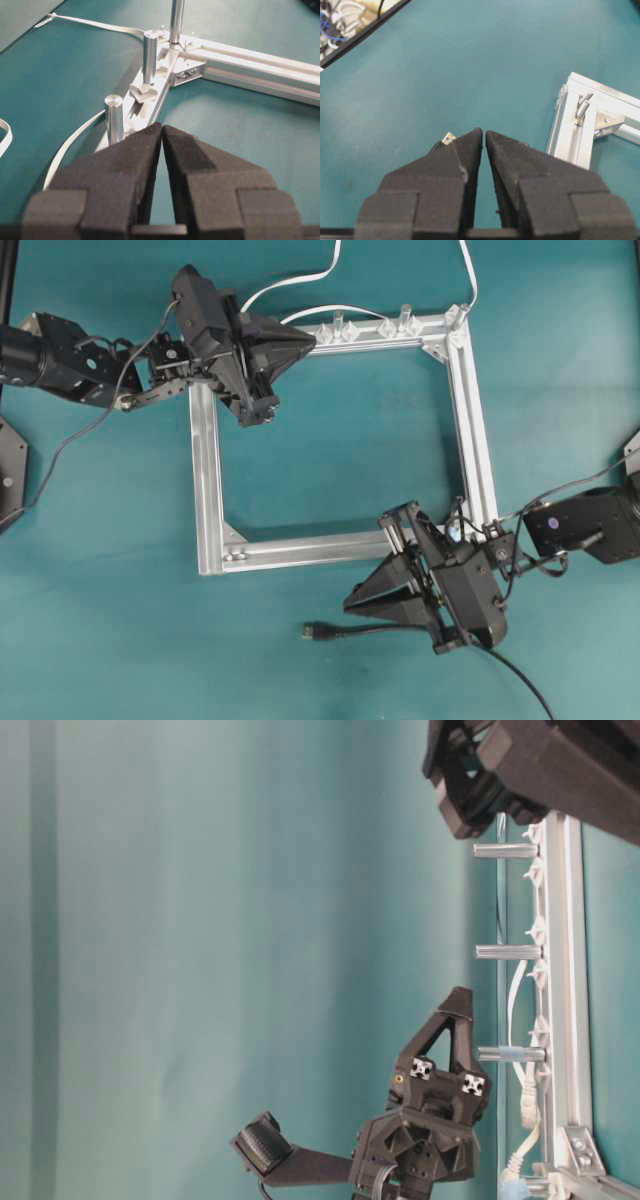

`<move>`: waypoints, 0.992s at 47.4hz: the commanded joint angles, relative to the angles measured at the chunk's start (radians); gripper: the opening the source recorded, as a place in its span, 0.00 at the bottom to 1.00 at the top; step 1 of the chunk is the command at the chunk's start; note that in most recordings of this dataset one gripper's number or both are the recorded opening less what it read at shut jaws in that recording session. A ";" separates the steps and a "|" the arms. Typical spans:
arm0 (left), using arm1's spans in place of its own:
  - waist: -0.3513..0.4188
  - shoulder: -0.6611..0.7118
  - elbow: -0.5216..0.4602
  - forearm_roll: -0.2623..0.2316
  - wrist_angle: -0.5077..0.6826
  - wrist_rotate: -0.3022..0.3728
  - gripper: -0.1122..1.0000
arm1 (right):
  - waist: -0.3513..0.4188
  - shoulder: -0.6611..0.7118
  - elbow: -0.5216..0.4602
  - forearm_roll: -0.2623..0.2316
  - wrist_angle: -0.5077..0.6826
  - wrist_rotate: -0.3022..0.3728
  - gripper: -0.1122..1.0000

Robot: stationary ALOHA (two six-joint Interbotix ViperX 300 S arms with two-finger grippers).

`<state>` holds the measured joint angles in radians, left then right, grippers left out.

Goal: Insert the wire through the string loop located on the right side.
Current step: 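Open the right gripper and lower it over the black USB cable plug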

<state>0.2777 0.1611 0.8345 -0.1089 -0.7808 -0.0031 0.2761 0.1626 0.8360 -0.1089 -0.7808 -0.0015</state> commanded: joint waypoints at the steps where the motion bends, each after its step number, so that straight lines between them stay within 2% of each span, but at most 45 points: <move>1: -0.005 -0.054 -0.025 0.055 0.037 0.002 0.24 | 0.017 -0.011 -0.017 0.009 -0.006 0.029 0.32; 3: -0.005 -0.063 -0.028 0.054 0.074 0.002 0.21 | 0.029 -0.006 -0.020 0.067 -0.006 0.037 0.30; 5: -0.005 -0.074 -0.031 0.054 0.118 0.005 0.14 | 0.040 0.002 -0.020 0.129 -0.006 0.057 0.22; 7: -0.005 -0.083 -0.034 0.054 0.166 0.006 0.10 | 0.054 0.005 -0.015 0.178 -0.006 0.071 0.16; 9: -0.006 -0.091 -0.037 0.054 0.213 0.006 0.10 | 0.067 0.005 -0.011 0.207 -0.006 0.075 0.12; 15: -0.015 -0.110 -0.044 0.054 0.301 0.008 0.10 | 0.100 0.005 -0.002 0.213 -0.011 0.080 0.12; 31: -0.025 -0.120 -0.035 0.054 0.310 0.005 0.11 | 0.107 0.005 -0.008 0.215 -0.011 0.080 0.12; 34: -0.023 -0.121 -0.035 0.054 0.311 0.005 0.20 | 0.107 0.005 -0.012 0.216 -0.006 0.081 0.12; 38: -0.023 -0.120 -0.037 0.054 0.313 0.006 0.40 | 0.107 0.006 -0.015 0.233 0.000 0.083 0.16; 41: -0.023 -0.120 -0.038 0.054 0.313 0.006 0.57 | 0.107 0.008 -0.018 0.272 0.008 0.087 0.27; 44: -0.025 -0.120 -0.037 0.054 0.313 0.006 0.72 | 0.114 0.009 -0.018 0.334 0.011 0.089 0.43; 47: -0.025 -0.121 -0.035 0.054 0.313 0.006 0.72 | 0.124 0.011 -0.017 0.373 0.008 0.083 0.60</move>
<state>0.2577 0.0690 0.8099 -0.0583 -0.4633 -0.0015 0.3866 0.1856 0.8345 0.2163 -0.7685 0.0844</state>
